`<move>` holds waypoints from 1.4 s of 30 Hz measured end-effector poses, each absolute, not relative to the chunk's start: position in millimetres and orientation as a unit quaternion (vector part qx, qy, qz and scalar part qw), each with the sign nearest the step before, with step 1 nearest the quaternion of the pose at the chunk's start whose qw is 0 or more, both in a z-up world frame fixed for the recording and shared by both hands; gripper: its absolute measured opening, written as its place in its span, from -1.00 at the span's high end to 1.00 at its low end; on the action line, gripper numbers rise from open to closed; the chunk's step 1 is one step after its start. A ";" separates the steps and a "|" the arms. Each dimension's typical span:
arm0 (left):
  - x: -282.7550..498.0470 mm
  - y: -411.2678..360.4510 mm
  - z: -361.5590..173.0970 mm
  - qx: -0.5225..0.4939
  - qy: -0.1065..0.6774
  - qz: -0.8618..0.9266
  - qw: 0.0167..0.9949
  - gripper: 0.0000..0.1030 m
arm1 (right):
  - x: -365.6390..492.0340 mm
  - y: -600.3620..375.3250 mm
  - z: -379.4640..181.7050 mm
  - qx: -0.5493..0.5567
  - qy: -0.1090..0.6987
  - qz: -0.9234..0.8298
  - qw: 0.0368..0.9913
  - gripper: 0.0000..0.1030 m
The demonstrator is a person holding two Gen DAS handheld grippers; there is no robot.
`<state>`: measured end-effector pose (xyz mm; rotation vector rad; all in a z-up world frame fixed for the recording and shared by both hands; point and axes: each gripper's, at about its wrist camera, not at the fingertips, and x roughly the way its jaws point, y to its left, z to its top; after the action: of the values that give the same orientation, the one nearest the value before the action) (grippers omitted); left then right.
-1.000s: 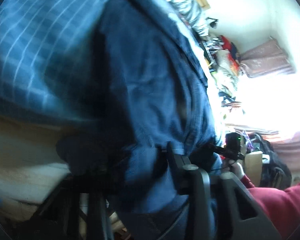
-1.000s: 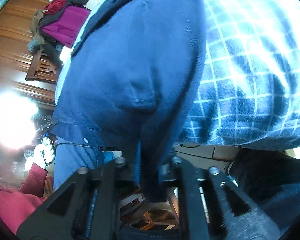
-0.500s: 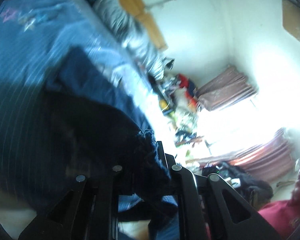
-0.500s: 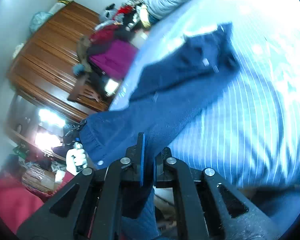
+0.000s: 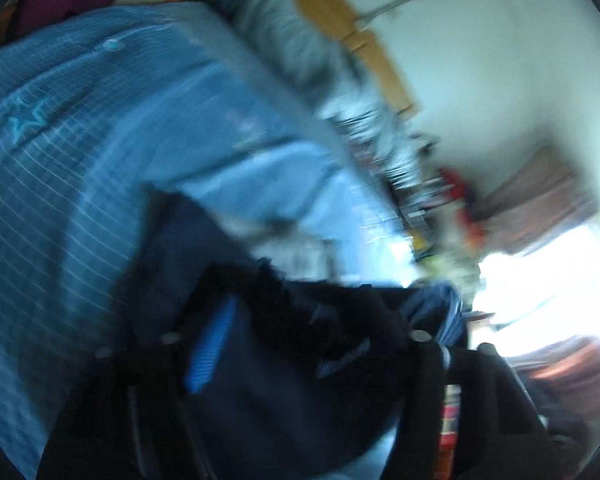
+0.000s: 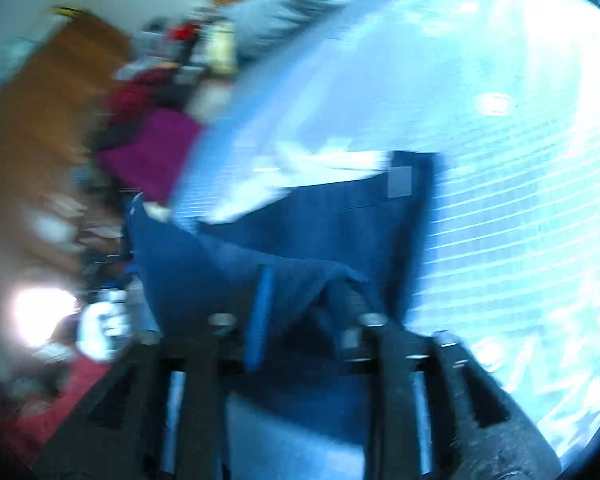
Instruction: Fold small clothes
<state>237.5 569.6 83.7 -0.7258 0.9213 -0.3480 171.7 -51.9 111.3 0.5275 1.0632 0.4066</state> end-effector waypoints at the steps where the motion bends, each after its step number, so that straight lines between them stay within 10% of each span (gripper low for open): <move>1: 252.9 565.8 68.9 -0.317 0.464 -0.137 0.816 -0.23 | 176.0 -52.9 102.7 0.239 0.504 0.175 0.811 -0.01; 25: 297.7 537.8 42.7 -0.106 0.471 -0.094 0.871 -0.29 | 249.6 -13.5 40.0 0.060 0.516 0.165 0.838 -0.12; 31: 301.8 508.9 20.9 -0.024 0.489 -0.102 0.866 0.35 | 245.3 -15.6 39.4 0.053 0.496 0.149 0.854 0.16; 42: 309.6 507.9 11.0 -0.037 0.492 -0.130 0.860 0.12 | 250.8 -25.7 37.6 0.082 0.477 0.149 0.862 0.26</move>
<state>309.6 507.9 11.0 -0.0782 1.0338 -0.2729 250.8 -25.7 37.6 0.1710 1.0013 0.3122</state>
